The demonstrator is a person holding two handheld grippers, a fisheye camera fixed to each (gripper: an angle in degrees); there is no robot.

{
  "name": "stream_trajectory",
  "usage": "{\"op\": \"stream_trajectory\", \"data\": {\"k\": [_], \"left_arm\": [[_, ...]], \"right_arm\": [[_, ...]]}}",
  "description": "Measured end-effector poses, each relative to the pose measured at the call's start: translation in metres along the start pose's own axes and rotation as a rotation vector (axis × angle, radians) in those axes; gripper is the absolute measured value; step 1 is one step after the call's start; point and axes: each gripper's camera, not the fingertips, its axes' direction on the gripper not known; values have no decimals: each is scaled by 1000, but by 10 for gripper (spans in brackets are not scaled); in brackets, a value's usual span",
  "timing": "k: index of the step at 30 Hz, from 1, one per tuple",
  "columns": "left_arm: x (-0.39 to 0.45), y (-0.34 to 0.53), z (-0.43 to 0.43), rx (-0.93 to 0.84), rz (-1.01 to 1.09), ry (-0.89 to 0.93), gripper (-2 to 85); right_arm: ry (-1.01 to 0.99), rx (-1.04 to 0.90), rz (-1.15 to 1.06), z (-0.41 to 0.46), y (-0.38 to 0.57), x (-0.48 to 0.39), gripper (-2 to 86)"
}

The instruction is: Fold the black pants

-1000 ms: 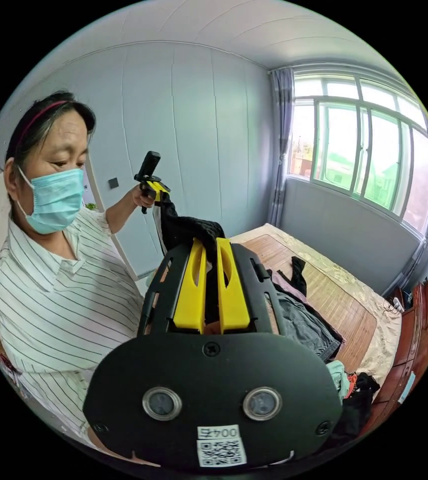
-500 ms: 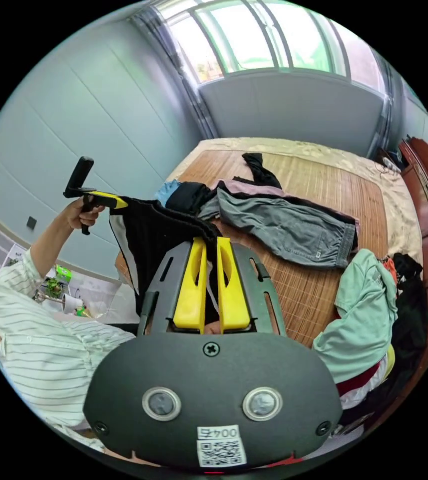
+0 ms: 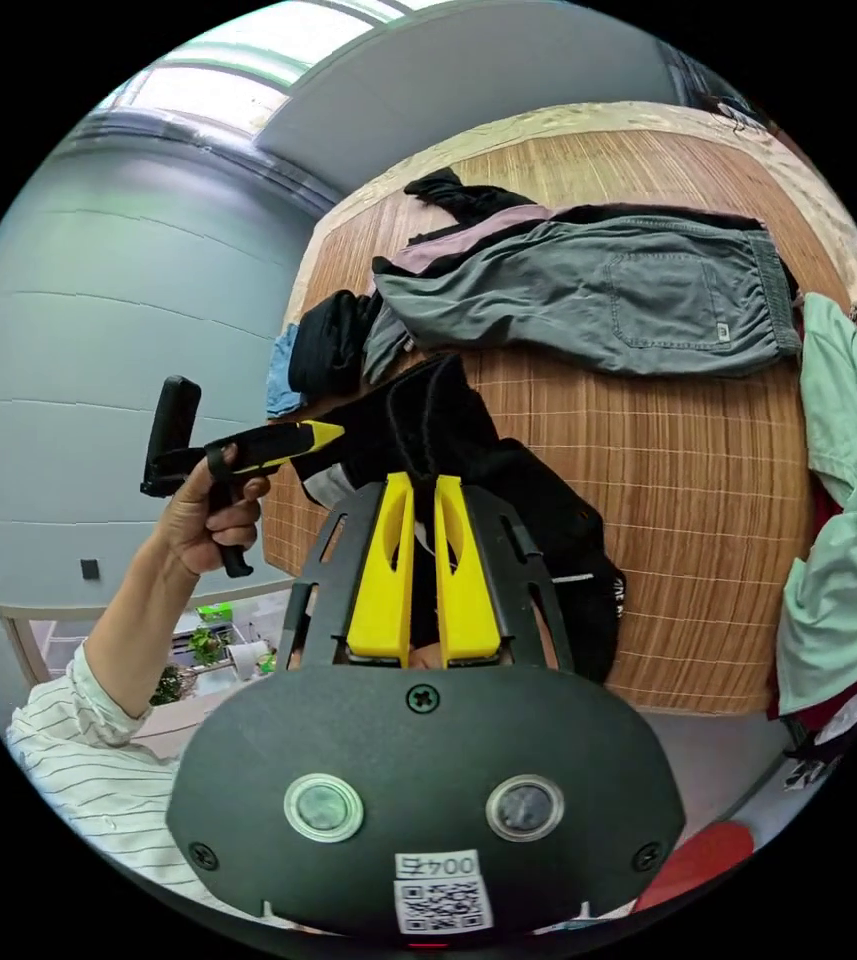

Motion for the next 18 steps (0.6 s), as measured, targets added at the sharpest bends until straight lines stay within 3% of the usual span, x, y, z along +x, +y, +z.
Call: {"op": "stream_trajectory", "data": {"k": [7,10,14,18], "left_arm": [[-27,-14,14,10,85,112,26],[-55,-22,11,39,50,255,43],[-96,-33,16,39,-31,495,77],[-109,-45,29,12,-16,635,88]], "right_arm": [[4,111,-146,0,45,48,45],[2,141,-210,-7,67,72,56],[-194,141,-184,-16,94,126,108],[-177,136,-200,-14,118,153,146]]}}
